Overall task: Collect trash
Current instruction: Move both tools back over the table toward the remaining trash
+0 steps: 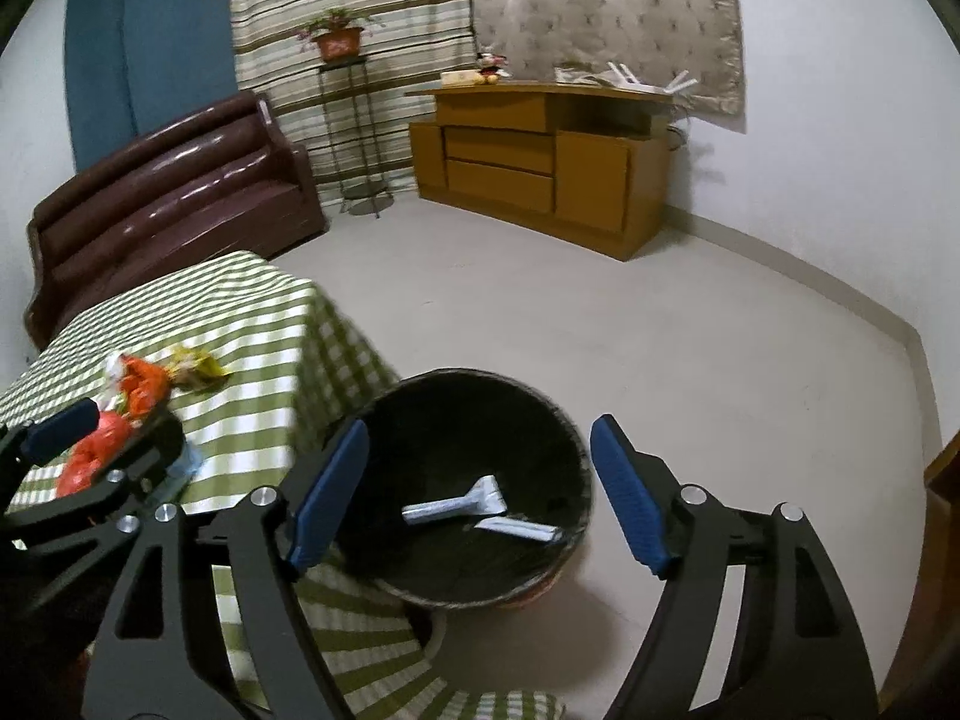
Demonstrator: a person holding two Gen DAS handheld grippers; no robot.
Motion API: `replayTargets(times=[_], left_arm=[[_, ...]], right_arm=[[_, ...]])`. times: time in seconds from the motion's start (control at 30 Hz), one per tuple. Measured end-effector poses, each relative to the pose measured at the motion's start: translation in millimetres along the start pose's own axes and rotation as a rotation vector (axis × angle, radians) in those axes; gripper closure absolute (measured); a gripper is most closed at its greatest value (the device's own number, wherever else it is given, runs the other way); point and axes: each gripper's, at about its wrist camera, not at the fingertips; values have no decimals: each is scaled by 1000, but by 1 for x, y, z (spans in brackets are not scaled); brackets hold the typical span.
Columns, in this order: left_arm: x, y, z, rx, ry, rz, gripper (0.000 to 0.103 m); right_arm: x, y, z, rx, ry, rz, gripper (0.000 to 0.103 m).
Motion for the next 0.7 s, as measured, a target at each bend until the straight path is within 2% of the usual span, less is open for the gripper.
replayTargets(times=[0.4, 0.7], left_arm=[[44, 107, -7, -147, 43, -120, 33], [75, 158, -1, -216, 99, -191, 31]], right_arm=[[25, 87, 0, -118, 85, -108, 28], [48, 139, 4, -161, 142, -165, 28]])
Point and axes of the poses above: each gripper's, at about its wrist camera, not at the fingertips, and z roughly the way its jaws point, y to its left, x to its underside, and after that the axes turned 13 degrees about -x, right-handed
